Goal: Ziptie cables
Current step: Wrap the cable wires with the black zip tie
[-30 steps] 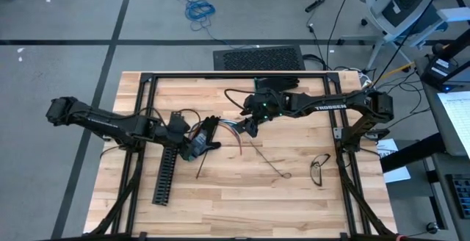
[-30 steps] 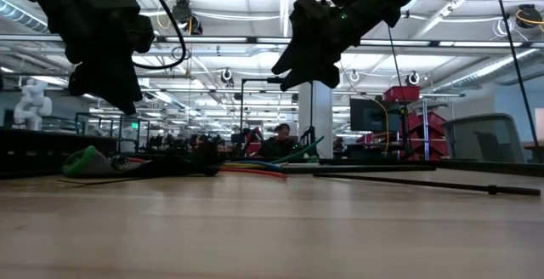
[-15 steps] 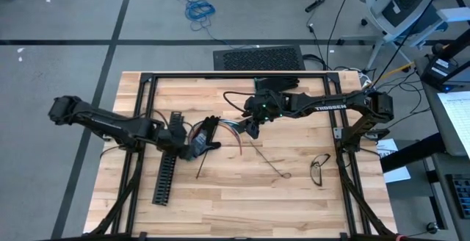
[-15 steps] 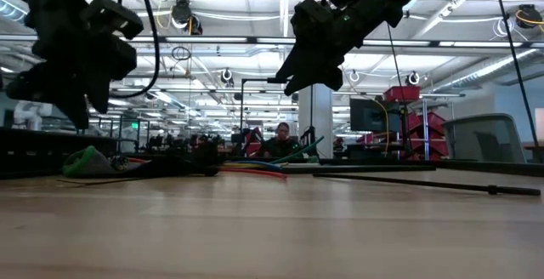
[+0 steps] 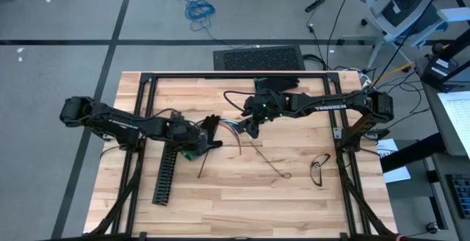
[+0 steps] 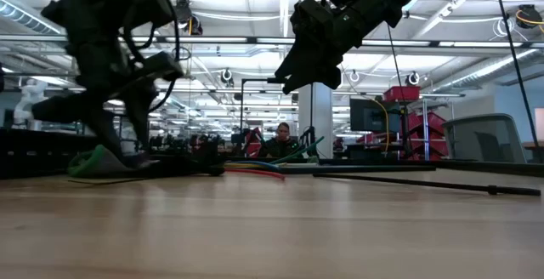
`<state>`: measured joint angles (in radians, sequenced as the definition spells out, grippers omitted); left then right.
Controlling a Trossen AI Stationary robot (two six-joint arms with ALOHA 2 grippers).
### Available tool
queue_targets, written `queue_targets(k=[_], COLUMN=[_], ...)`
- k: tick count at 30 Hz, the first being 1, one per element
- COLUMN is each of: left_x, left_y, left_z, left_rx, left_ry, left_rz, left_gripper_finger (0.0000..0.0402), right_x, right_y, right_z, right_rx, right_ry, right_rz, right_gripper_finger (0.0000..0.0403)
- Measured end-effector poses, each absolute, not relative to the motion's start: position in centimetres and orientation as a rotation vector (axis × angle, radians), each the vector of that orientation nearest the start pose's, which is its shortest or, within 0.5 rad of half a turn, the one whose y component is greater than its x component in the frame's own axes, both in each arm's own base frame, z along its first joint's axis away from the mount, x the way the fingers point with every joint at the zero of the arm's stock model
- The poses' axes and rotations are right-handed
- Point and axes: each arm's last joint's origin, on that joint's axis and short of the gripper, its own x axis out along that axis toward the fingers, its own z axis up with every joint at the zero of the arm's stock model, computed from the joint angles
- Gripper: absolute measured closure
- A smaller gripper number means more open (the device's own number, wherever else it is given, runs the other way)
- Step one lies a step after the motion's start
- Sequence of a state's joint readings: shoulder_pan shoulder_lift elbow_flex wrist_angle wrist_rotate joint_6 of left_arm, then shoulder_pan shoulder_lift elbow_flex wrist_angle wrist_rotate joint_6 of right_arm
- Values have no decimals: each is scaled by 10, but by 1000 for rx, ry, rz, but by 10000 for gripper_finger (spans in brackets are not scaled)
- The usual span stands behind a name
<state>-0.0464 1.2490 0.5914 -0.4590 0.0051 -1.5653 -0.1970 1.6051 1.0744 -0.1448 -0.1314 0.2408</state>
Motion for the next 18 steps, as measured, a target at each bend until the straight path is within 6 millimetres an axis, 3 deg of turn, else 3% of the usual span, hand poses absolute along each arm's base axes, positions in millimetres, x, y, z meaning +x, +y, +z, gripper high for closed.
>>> queue_targets(k=[3, 10, 18], left_x=[213, 204, 219], left_y=[-7, -8, -4], left_z=[171, 162, 159], left_rx=[-1347, -1356, -1440], left_ry=[845, 966, 814], left_rz=[853, 967, 978], left_gripper_finger=[246, 246, 246], right_x=[340, 340, 342], right_y=[-63, -63, -63], right_z=[235, 235, 237], right_rx=[329, 304, 302], right_ry=[659, 659, 624], right_rz=[-130, -104, -99], right_gripper_finger=[168, 168, 168])
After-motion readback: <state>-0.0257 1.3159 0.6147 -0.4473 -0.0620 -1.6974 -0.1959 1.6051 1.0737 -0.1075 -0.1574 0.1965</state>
